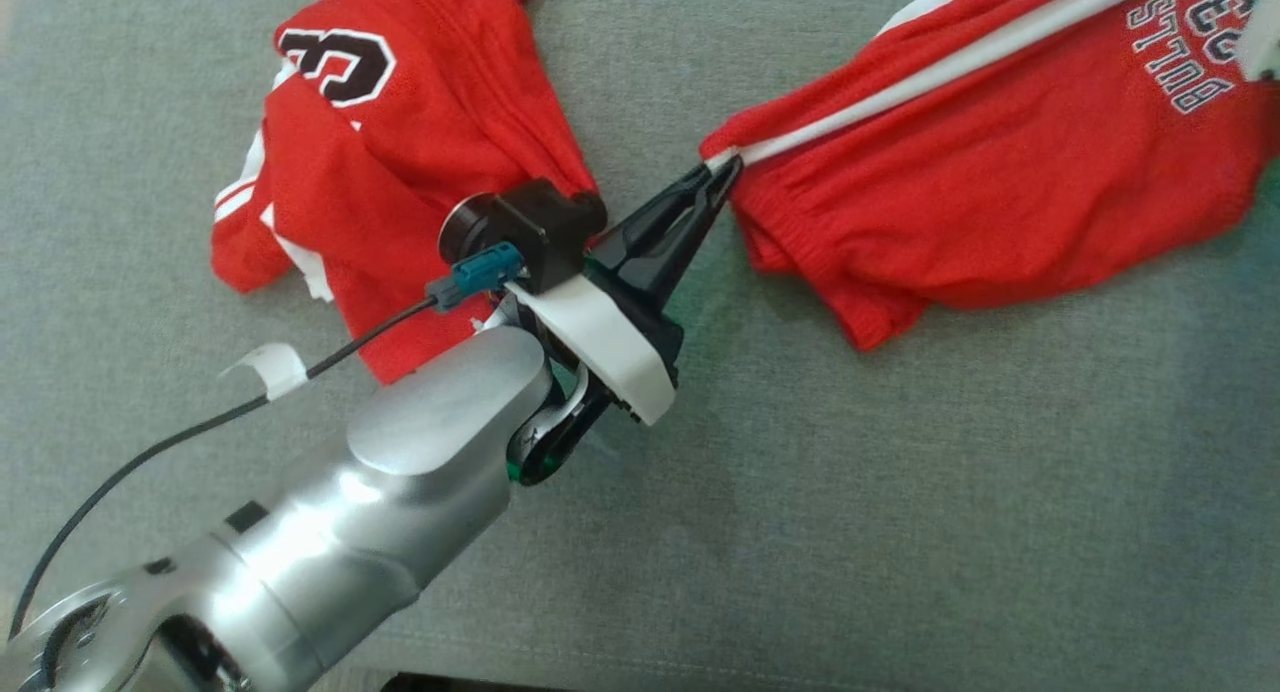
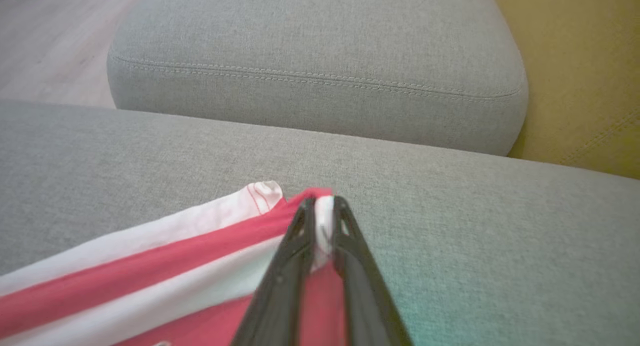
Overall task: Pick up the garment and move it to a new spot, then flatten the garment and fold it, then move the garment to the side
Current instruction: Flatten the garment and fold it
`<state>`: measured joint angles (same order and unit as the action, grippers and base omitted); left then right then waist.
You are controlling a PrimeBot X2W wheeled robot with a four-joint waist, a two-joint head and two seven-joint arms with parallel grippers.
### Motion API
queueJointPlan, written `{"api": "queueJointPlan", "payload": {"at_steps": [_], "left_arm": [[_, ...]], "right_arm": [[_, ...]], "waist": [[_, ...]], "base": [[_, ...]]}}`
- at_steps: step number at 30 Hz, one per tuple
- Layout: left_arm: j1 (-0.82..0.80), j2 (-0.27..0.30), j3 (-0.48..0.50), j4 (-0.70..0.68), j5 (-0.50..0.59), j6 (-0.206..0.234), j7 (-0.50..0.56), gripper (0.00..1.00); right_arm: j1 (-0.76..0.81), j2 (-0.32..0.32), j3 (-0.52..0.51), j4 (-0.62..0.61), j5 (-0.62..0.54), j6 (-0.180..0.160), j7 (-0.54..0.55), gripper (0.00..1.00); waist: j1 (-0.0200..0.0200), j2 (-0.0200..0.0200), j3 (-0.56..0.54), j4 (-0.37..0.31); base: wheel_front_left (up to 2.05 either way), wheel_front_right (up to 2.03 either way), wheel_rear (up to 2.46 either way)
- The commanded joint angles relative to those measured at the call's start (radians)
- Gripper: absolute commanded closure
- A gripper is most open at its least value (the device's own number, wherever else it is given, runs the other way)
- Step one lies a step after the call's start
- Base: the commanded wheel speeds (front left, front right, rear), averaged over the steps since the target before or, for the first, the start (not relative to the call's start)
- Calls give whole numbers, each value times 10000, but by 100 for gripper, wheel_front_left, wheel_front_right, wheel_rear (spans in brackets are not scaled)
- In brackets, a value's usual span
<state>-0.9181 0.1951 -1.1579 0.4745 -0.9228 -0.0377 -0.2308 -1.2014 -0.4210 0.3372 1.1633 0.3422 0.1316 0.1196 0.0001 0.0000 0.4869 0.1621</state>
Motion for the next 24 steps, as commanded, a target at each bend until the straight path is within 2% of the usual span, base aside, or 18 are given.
{"api": "queueJointPlan", "payload": {"at_steps": [1, 2, 3, 10, 15, 19, 24], "left_arm": [[-366, 167, 479, -90, 88, 101, -130, 54], [-372, 153, 527, -18, 128, 183, -153, 9], [-375, 139, 570, 43, 161, 241, -173, 0], [-177, 141, 868, 382, 212, 381, -259, 0], [87, 314, 1312, 463, 406, 699, -298, 0], [444, 574, 2275, -29, 1025, 1183, -306, 0], [1434, 927, 3889, -1086, 2297, 1882, -308, 0]], "right_arm": [[-343, -8, -65, -145, -3, -9, -222, 0], [-387, 8, -96, -40, -10, -9, -333, 0], [-428, 13, -136, 75, -20, -9, -443, 0], [-413, 132, -375, 573, 37, -9, -1420, 0], [10, 429, -422, 432, 359, -9, -2483, 0], [625, 740, -410, -98, 925, -9, -3334, 0], [1897, 1164, -354, -1704, 1812, -9, -3777, 0]], "waist": [[-1, 0, 29, 57], [-1, 0, 29, 79], [-1, 0, 21, 94], [-1, 0, -444, -1], [-1, 0, -1106, -242], [-1, 0, -1698, -509], [-1, 0, -2348, -906]], "base": [[0, 0, 0], [0, 0, 0], [0, 0, 0], [0, 0, 0], [0, 0, 0], [0, 0, 0], [0, 0, 0]]}}
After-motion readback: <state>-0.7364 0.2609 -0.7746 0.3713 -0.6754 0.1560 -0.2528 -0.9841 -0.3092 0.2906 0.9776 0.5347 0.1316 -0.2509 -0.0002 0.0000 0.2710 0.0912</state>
